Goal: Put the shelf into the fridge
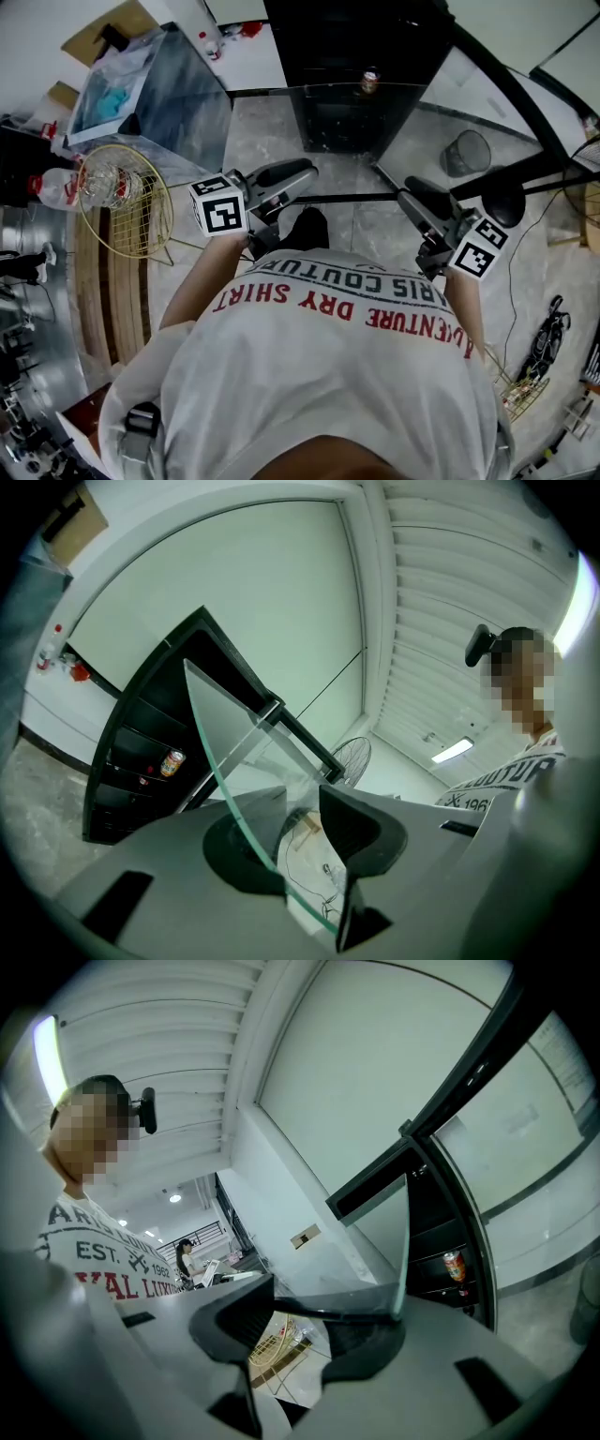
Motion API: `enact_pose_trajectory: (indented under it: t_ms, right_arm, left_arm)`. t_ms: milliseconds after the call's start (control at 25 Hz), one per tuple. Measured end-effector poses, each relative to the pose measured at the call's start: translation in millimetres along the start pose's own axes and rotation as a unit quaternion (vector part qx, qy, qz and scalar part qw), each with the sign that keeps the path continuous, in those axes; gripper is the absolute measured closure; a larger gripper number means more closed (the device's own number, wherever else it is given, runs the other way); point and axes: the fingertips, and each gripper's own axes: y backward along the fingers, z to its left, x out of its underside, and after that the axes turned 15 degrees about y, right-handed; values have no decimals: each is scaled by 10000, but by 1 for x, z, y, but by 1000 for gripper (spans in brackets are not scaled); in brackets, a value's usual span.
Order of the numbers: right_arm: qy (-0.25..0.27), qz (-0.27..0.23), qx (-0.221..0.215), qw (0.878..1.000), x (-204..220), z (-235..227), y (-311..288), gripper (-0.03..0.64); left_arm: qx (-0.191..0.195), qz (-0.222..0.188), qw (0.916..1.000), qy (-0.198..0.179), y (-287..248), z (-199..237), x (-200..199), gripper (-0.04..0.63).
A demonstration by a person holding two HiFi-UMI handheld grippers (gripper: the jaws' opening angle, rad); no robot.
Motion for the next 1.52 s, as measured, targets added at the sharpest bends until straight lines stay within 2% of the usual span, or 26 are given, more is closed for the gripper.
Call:
enact_pose_trajectory:
  t_ms: [440, 840, 1520]
  right_arm:
    - [-214, 29, 320, 9993, -17, -68, -48, 456]
    - [-451, 71, 565, 9974, -21, -121, -84, 456]
    - [-648, 92, 664, 9956, -16, -158, -103, 454]
  left_arm:
    - [100, 327, 9993, 157, -34, 52, -71, 469]
    - [98, 622, 9975, 322, -60, 98, -118, 468]
    - [65, 774, 9960, 452, -79, 130, -141, 466]
